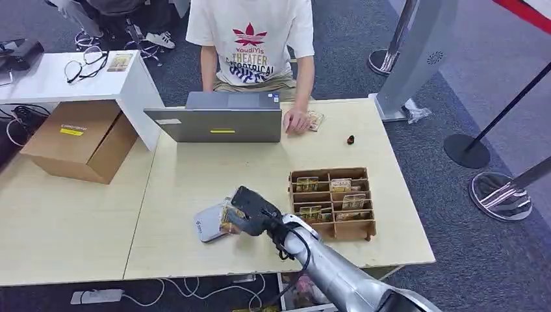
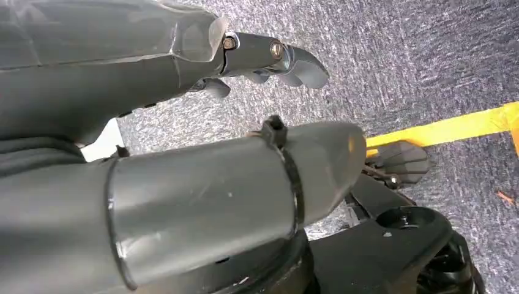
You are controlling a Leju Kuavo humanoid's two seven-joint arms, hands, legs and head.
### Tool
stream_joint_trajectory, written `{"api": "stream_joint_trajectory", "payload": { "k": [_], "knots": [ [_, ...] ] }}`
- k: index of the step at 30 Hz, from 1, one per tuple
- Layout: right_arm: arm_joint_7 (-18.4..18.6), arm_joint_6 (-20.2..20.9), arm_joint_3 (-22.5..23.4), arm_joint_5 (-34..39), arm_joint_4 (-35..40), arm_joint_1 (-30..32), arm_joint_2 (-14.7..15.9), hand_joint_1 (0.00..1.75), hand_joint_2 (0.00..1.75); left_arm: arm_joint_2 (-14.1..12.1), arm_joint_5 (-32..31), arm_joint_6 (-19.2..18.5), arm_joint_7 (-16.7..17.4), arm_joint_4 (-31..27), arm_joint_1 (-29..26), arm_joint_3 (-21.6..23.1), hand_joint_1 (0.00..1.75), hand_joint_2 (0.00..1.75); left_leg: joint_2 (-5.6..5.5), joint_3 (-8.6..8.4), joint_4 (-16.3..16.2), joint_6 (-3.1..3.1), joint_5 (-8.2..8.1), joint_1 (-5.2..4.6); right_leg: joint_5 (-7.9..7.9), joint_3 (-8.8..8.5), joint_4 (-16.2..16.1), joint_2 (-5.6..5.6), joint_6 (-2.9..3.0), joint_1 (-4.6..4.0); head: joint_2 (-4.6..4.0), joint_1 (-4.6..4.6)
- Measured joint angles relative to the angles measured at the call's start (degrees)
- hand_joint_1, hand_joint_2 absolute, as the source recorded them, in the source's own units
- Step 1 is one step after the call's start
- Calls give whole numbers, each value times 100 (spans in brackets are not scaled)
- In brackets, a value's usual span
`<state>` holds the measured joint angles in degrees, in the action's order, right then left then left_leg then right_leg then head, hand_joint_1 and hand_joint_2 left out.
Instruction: Pass the card to the sensor for recognition and then transmit it.
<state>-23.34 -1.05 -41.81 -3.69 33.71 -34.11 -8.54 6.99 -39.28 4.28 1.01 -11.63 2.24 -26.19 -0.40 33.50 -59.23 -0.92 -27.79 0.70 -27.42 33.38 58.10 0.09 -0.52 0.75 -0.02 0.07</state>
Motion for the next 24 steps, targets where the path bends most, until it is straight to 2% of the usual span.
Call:
{"api": "stream_joint_trajectory", "payload": {
  "k": [14,24],
  "knots": [
    [35,-397,697,-120,1845,34,395,175,175,0,2,37,-103,0,1,-103,0,0,0,1,0,0,0,0,0,1,0,0,0,0,0,0],
    [254,-905,1204,-641,1997,-560,489,175,175,11,-81,13,-68,0,28,-107,0,0,0,0,-1,0,1,-1,2,1,1,1,0,0,0,0]
  ]
}}
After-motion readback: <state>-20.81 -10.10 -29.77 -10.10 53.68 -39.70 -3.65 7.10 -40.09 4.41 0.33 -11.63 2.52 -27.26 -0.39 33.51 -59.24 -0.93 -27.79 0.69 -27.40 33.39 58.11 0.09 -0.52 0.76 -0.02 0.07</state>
